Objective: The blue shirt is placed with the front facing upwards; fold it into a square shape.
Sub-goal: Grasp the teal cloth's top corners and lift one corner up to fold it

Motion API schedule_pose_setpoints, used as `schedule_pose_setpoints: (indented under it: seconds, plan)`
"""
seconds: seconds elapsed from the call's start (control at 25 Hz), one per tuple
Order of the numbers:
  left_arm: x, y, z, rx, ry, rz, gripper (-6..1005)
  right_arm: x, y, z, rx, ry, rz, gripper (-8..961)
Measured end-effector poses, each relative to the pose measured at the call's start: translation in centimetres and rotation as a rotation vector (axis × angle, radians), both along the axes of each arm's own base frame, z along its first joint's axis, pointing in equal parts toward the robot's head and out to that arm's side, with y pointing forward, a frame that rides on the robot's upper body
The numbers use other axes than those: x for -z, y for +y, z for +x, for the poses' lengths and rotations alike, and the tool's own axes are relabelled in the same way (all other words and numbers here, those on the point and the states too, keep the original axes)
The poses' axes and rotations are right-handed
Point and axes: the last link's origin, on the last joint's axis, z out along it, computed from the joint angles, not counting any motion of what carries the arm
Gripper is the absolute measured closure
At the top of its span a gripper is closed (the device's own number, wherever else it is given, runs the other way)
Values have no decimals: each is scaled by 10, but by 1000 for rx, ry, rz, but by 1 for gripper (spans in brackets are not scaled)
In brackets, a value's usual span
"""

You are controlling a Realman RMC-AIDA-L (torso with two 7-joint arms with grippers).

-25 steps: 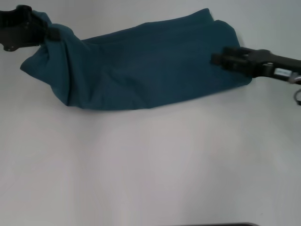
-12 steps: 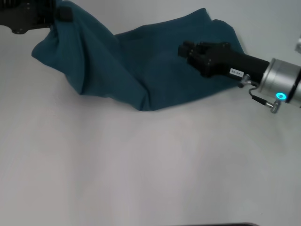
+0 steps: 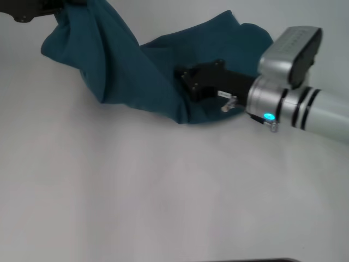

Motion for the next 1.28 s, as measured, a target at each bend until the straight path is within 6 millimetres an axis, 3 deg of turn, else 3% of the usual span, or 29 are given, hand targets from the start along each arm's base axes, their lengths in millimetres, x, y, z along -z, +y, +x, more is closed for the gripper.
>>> schedule_pose_setpoints:
  seconds: [0.28, 0.6, 0.68, 0.96, 1.28]
  plan:
    - [0, 3, 1, -5, -2, 8, 957, 26, -1, -26, -74, -74, -53, 948]
    - [-2, 6, 0, -21, -9, 23, 957, 26, -3, -21, -54, -91, -91, 948]
    - [-3, 7, -1, -28, -11, 27, 957, 19, -3, -19, -50, -43, -74, 948]
    - [-4, 10, -7, -56, -6, 53, 957, -37, 5, 9, 50, 165, 28, 948]
    - [4, 13, -6, -67, 8, 40, 956, -39, -5, 15, 59, 176, -41, 948]
